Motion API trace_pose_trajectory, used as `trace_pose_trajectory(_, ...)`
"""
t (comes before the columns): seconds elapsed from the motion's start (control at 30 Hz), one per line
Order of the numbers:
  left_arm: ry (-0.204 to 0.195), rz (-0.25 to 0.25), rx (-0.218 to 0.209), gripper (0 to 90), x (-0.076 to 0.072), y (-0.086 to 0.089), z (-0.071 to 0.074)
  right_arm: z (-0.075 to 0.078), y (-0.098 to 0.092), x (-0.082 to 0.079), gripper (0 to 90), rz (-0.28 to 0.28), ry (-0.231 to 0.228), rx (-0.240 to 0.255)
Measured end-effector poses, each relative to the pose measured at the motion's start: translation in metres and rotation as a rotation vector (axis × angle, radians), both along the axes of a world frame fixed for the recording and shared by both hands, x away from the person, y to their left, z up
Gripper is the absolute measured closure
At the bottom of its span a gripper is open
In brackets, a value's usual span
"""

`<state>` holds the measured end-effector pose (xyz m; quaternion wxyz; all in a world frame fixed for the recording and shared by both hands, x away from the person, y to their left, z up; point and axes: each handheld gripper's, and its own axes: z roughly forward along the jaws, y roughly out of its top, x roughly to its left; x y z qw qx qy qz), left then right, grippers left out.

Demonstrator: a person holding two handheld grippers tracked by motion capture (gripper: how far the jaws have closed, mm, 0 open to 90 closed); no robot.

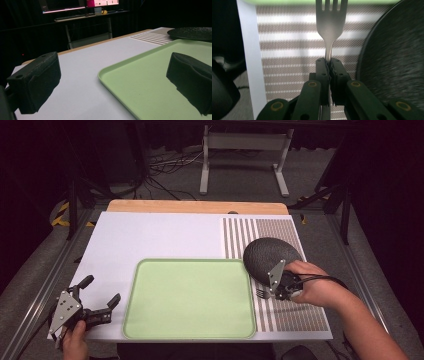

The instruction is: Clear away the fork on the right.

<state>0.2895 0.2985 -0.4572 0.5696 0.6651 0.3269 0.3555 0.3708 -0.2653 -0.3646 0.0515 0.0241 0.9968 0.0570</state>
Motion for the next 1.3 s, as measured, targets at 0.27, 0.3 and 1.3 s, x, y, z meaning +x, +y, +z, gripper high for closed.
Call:
trace_pose_trajectory(0.27,-0.002,-0.001,0.005,0.1,0.000,0.000,0.000,0.021,0.008,-0.002,85.6,0.004,-0.039,0.080)
trace_pose_trajectory(0.3,-0.002,-0.001,0.005,0.0,0.000,0.000,0.000,0.023,0.009,-0.002,85.6,0.002,-0.043,0.085)
trace_pose_trajectory(1.3,0.000,-0.003,-0.003,0.0,0.000,0.000,0.000,0.052,0.049,-0.009,85.6,-0.436,-0.033,0.420)
